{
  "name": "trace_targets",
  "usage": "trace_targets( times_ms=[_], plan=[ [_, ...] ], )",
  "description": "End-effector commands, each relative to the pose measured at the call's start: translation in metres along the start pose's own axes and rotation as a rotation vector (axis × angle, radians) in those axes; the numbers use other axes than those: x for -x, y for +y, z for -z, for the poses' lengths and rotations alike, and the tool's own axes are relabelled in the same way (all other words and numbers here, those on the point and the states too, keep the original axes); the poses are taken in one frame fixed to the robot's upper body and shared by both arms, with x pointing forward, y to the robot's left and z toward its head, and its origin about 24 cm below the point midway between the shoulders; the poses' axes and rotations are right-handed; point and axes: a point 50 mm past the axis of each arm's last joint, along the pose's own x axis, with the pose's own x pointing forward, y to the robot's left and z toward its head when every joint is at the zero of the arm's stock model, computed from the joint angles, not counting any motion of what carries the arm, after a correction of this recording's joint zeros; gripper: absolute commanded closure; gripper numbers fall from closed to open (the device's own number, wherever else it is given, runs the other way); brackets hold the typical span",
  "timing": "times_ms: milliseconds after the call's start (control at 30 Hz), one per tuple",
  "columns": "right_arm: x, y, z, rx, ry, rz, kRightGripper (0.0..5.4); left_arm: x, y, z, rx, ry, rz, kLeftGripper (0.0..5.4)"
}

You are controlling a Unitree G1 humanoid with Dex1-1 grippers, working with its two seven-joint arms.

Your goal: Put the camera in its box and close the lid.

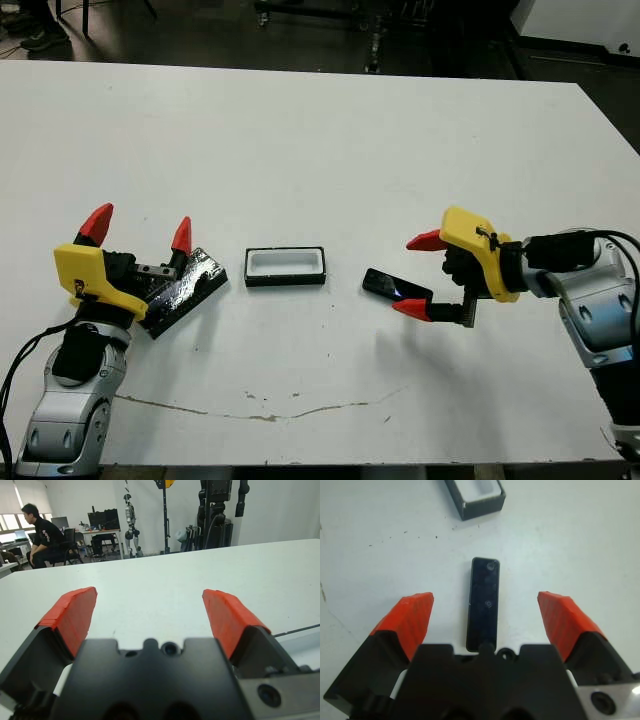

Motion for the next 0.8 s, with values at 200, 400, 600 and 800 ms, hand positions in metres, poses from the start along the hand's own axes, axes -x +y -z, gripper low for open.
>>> trace_targets(
  times_ms=[200, 400, 600, 800],
  plan=[
    [-0.003, 0.003, 0.012, -0.041, 0.042, 0.002, 0.0, 0.002, 0.001, 0.004, 0.003, 0.023, 0.004, 0.01],
    [-0.007, 0.003, 0.018, -0.066, 0.048, 0.008, 0.0, 0.003, 0.0, 0.004, -0.009, 0.027, -0.002, 0.01],
    [-0.008, 0.003, 0.021, -0.096, 0.054, 0.011, 0.0, 0.003, 0.0, 0.003, -0.012, 0.025, -0.001, 0.01],
    [-0.01, 0.004, 0.024, -0.112, 0.059, 0.017, 0.0, 0.003, 0.0, 0.004, -0.003, 0.028, -0.001, 0.01]
  ],
)
